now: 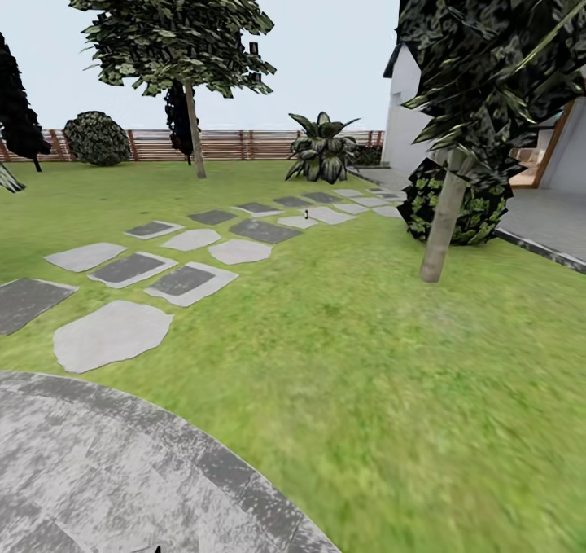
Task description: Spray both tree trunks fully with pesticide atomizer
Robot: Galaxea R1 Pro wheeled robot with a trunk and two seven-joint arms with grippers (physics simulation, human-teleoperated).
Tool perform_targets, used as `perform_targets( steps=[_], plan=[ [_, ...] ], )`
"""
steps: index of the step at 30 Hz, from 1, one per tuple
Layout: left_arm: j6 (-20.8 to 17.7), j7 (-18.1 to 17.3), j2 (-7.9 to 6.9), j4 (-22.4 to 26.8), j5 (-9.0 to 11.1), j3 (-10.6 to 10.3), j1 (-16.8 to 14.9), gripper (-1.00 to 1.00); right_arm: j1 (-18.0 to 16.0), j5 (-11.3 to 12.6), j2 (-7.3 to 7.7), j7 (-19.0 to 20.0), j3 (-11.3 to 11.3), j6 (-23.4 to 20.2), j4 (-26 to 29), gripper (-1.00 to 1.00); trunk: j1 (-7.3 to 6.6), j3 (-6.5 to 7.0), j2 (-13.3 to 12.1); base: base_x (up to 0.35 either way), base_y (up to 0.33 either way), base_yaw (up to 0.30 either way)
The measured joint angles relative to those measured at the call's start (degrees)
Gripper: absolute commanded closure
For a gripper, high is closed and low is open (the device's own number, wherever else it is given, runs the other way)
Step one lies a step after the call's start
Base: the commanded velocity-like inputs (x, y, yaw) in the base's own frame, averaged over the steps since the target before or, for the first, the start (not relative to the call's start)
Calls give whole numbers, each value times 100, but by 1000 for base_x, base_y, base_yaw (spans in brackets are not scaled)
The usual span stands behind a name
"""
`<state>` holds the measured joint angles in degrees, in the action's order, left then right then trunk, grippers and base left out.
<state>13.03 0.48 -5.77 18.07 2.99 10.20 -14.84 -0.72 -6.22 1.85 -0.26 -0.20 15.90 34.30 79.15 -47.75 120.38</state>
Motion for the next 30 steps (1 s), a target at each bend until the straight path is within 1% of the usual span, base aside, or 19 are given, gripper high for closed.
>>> perform_targets(
  steps=[12, 30],
  plan=[
    [15, -2, 6, -6, -9, -1, 4, -100, 0, -1, 0, 0, 3, -7, -4, -100, 0, -103, 0, 281, 238, 0],
    [21, 14, 0, -6, -8, -1, 7, -100, 2, 16, -9, 15, -5, -7, 42, -100, 0, -113, 0, 282, 230, 0]
  ],
)
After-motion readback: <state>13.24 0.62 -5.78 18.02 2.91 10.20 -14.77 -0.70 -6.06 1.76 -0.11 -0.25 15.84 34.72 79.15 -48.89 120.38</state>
